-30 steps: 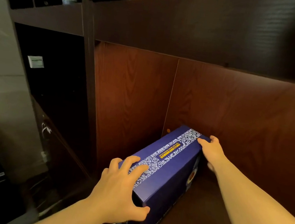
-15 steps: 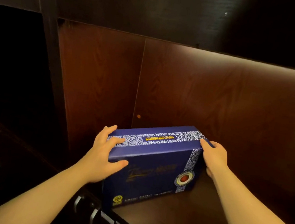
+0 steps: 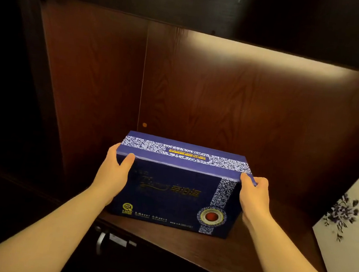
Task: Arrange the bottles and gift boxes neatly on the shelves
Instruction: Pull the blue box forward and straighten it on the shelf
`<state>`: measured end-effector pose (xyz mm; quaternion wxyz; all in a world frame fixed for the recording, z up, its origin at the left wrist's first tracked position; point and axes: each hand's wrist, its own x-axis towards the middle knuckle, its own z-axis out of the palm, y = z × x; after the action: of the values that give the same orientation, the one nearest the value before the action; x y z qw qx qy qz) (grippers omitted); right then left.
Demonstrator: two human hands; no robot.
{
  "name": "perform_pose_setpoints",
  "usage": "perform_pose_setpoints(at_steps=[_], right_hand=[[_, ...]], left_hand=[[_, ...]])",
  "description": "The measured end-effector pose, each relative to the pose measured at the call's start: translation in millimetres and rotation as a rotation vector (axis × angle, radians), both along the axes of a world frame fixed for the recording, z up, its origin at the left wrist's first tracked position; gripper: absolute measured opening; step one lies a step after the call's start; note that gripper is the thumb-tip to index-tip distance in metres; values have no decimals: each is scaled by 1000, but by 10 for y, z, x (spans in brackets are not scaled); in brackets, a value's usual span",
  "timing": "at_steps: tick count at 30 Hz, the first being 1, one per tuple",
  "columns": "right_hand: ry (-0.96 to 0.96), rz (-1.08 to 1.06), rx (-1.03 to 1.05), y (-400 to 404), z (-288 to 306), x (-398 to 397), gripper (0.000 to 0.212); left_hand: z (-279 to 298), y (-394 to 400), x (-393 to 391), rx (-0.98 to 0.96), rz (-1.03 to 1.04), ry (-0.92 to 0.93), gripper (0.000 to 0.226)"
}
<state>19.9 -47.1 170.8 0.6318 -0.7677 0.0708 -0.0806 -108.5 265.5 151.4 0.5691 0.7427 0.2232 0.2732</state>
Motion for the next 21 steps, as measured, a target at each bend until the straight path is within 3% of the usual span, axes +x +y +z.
perform_pose_setpoints(at_steps=[6, 10, 12, 16, 21], right_hand=[[-36, 23, 63, -194, -145, -205, 34], [131, 180, 328, -155, -219, -233, 47], [190, 193, 352, -108, -227, -225, 43], [214, 178, 352, -123, -217, -295, 39], [184, 179, 385, -151, -249, -441, 38]], left_hand=[[27, 137, 75, -110, -67, 40, 47], [42, 167, 59, -200, -139, 57, 24], [59, 187, 60, -215, -149, 66, 15], [53, 205, 82, -214, -141, 66, 19], [26, 215, 65, -180, -138, 63, 42]])
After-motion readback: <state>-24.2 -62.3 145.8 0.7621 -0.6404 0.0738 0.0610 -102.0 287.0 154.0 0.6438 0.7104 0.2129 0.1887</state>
